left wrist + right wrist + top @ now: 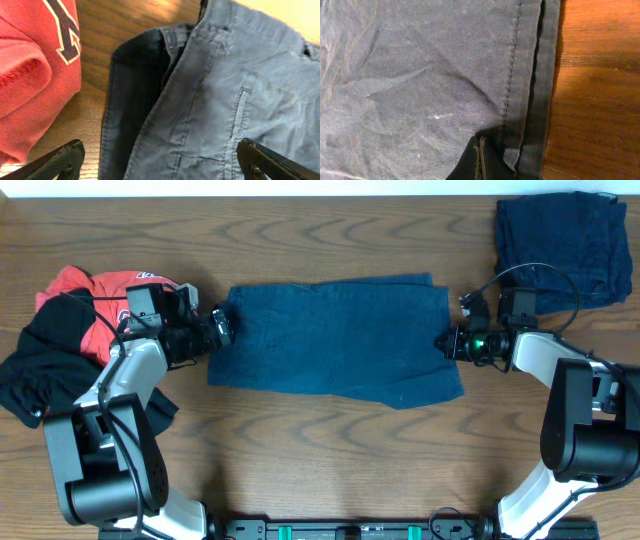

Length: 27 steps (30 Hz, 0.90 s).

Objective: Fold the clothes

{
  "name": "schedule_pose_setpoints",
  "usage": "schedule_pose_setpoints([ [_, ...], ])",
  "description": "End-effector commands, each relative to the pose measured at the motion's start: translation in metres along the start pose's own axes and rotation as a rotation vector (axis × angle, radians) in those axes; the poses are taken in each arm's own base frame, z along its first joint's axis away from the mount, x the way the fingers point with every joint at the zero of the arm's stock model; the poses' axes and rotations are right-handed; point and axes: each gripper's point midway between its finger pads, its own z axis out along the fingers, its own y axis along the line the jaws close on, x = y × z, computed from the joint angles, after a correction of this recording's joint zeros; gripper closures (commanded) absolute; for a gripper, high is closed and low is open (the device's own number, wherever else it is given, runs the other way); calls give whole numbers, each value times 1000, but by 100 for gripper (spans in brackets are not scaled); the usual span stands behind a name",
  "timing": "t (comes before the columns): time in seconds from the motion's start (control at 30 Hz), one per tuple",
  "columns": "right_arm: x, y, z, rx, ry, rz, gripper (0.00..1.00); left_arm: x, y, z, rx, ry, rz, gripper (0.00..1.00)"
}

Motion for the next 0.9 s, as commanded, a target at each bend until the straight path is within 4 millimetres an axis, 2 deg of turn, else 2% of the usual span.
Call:
schedule_pose_setpoints([
  [0.0, 9, -11, 8, 54, 27, 32, 99, -7, 5, 4, -17, -8, 19, 1],
  [0.23, 9, -11, 8, 55, 27, 32, 99, -2, 6, 16, -13, 10, 25, 1],
  [0.6, 11, -11, 8, 55, 32, 42, 99, 3, -16, 26, 6, 22, 84, 1],
  [0.87, 11, -11, 8, 55, 32, 42, 99, 8, 8, 27, -152, 19, 91, 0],
])
